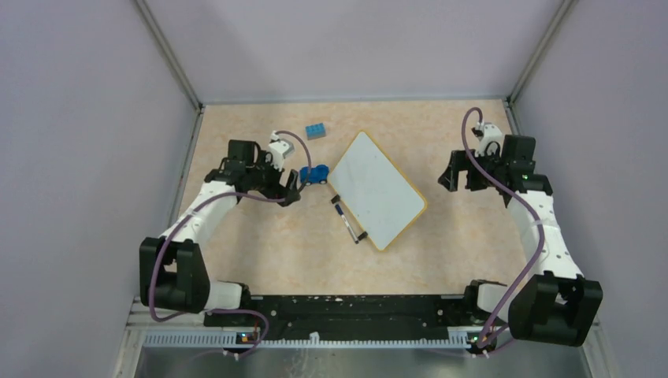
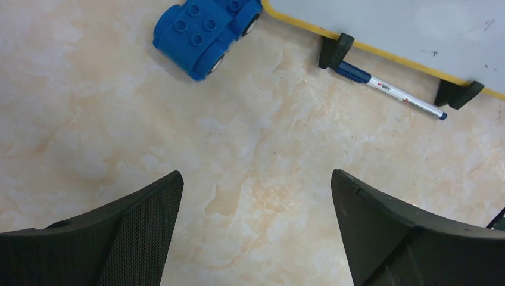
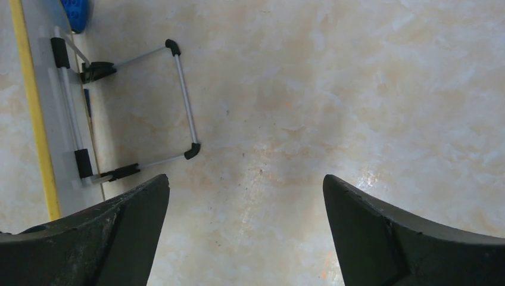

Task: Write a sentence on the whiteboard
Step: Move the whiteboard to the center of the board.

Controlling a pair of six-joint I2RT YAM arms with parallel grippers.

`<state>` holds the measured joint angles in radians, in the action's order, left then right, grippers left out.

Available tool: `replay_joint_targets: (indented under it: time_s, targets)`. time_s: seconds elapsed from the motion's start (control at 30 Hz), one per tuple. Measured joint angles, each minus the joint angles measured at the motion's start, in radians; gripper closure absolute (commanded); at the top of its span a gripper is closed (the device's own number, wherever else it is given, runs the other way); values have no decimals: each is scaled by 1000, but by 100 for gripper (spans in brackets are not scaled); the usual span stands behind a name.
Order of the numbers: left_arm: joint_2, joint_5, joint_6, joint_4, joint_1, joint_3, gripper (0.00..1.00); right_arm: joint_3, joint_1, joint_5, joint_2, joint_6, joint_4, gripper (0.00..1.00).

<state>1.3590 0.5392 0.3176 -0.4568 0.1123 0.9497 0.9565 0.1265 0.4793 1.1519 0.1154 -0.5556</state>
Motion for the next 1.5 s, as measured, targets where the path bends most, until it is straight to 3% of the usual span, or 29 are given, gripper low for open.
replay_joint_targets:
  time_s: [0.27, 0.6, 1.1, 1.27, 1.5]
  targets:
    - [35, -34, 60, 8, 188, 13, 3, 1, 1, 27, 20, -31, -15, 1]
    - [272, -93, 83, 28, 345, 113, 26, 1, 50, 40, 21, -52, -22, 1]
    - [447, -158, 101, 101, 435, 232, 56, 8, 60, 50, 31, -56, -32, 1]
    - [501, -198, 80, 91, 443, 263, 71, 11, 61, 50, 31, -55, -43, 1]
    - [520, -254, -29, 88, 451, 290, 99, 58, 61, 51, 33, -56, -57, 1]
